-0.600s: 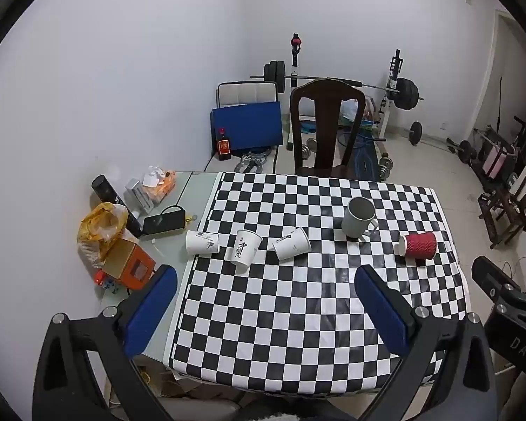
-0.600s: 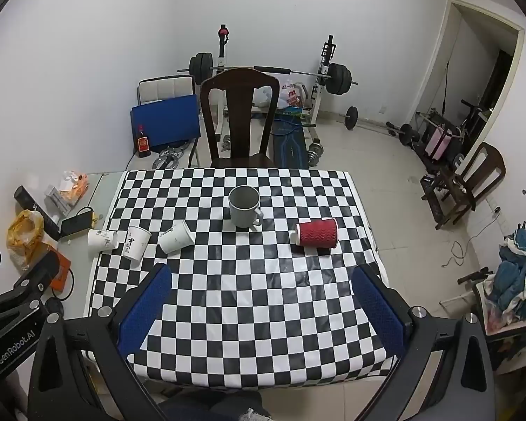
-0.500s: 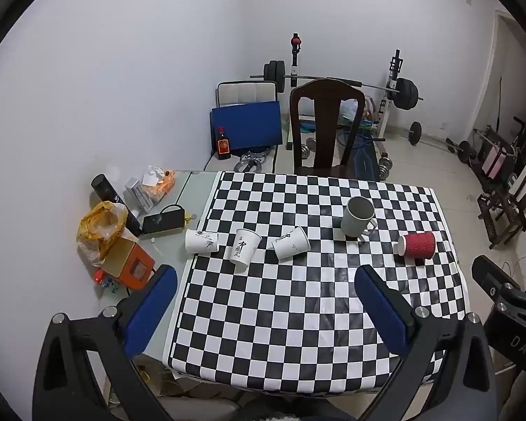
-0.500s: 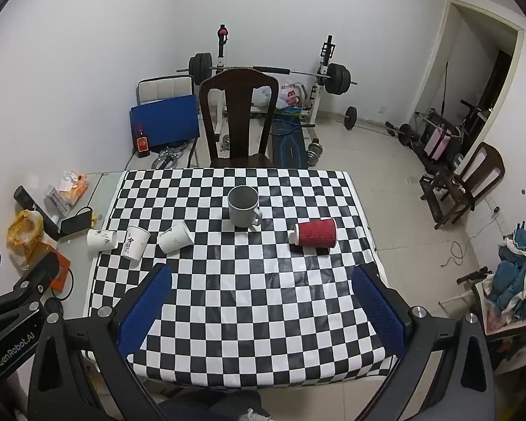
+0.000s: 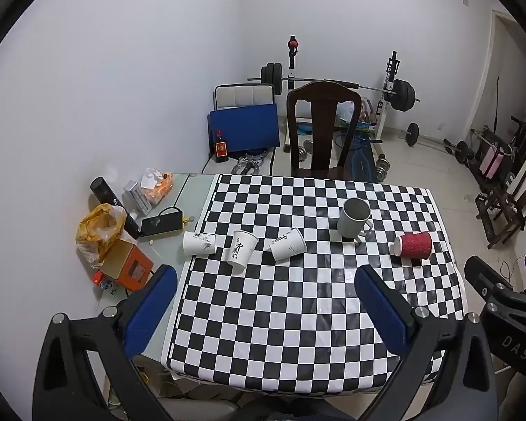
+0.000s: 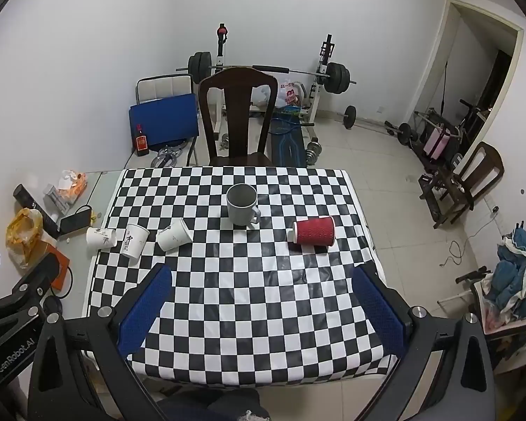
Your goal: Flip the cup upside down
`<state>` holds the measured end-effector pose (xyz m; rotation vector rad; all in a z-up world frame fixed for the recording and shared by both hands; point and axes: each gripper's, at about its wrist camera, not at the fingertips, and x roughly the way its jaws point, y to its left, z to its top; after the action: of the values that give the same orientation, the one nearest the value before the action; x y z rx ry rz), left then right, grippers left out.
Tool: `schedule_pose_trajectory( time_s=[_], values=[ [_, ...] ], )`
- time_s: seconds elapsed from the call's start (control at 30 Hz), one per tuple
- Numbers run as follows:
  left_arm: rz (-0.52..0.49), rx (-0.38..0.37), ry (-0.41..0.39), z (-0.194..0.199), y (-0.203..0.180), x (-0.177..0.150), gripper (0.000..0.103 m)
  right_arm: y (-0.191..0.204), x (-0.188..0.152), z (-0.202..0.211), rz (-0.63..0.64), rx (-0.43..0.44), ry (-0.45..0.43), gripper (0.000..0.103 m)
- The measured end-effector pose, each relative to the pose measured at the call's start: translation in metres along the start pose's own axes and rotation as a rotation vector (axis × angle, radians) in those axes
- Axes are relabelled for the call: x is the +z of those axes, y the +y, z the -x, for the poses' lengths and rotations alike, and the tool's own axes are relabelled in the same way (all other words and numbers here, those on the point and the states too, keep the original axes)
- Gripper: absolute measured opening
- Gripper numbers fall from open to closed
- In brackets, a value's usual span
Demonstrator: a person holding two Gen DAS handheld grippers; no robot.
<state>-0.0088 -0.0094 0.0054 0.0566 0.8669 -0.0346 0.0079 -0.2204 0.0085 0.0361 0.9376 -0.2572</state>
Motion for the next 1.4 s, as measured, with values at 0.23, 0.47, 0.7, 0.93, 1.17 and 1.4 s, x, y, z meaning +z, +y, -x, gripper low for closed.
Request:
schedule_pose_trajectory(
  time_s=[0.23, 0.47, 0.7, 0.93, 1.17, 1.4],
  values=[
    [-0.001, 0.0, -0.002, 0.005, -0.004, 0.002, 0.103, -0.004, 0.001, 0.001, -0.001, 0.001, -0.004, 0.103],
    [-0.002, 0.001, -0.004, 0.008, -0.003, 0.01, 0.103, -0.004, 0.002, 0.002, 0.0, 0.0, -0.004, 0.103],
    [-0.001, -0.001, -0.004, 0.008, -0.002, 0.01, 0.103, -0.004, 0.002, 0.002, -0.001, 0.0, -0.006, 0.103],
    [0.004, -0.008, 0.0, 0.013, -0.005, 0.015, 0.103, -0.005, 0.002, 0.002, 0.0, 0.002, -0.004, 0.103],
    [0.005, -0.005, -0.001, 0.011, -0.005, 0.014, 0.103, -0.004, 0.002, 0.002, -0.002, 0.002, -0.006, 0.103],
    [0.004, -0.006, -0.005, 0.012, -0.005, 0.015, 0.103, -0.005, 0.002, 0.003, -0.002, 0.002, -0.007, 0.103]
  ],
)
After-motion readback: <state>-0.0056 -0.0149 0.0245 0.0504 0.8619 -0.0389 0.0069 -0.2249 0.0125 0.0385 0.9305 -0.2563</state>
